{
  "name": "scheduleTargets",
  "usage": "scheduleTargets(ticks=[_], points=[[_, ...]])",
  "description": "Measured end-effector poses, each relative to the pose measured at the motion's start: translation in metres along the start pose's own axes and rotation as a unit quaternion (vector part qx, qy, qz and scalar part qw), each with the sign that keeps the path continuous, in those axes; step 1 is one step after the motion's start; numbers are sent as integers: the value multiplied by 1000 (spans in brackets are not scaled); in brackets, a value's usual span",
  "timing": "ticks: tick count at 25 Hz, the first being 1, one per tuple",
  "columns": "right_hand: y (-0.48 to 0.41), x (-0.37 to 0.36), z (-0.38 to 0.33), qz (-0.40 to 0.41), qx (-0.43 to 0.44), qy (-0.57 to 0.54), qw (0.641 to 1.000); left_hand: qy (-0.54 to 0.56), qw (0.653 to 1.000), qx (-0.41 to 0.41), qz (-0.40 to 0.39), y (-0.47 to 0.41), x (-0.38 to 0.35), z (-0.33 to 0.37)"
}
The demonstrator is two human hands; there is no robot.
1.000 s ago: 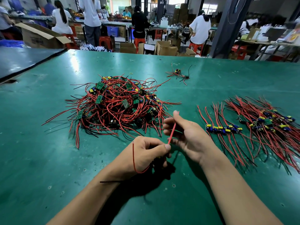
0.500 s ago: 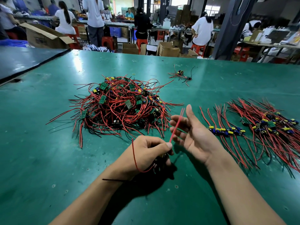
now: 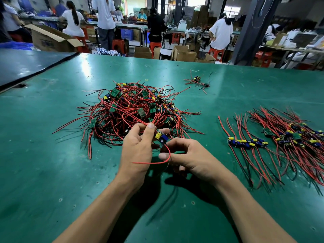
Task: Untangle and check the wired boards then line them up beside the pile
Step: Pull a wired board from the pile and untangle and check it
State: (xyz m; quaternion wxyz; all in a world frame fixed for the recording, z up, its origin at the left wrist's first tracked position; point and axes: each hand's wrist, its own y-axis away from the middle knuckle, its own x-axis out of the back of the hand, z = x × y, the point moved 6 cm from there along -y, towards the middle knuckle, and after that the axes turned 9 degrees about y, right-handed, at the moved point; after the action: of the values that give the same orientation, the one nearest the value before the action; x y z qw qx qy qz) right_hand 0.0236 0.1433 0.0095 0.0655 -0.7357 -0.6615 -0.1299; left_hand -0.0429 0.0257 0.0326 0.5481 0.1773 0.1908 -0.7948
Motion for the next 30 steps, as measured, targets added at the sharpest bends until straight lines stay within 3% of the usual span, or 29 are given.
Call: scheduleTargets(ticks=[8, 12, 16, 21, 30], points=[[-5, 1, -16, 110, 81, -80, 987, 33, 998, 50, 13, 1, 2, -2], [-5, 9, -14, 83, 41, -195, 976, 2, 994, 70, -81, 4, -4, -6], [-2, 22, -10, 58, -1, -248, 967, 35, 975, 169, -144, 10, -12, -18], [-1, 24, -3, 30, -16, -176, 984, 35, 948, 266, -172, 12, -19, -27], [-2, 24, 4, 48, -33, -134, 989, 26, 953, 259, -155, 17, -13, -34]])
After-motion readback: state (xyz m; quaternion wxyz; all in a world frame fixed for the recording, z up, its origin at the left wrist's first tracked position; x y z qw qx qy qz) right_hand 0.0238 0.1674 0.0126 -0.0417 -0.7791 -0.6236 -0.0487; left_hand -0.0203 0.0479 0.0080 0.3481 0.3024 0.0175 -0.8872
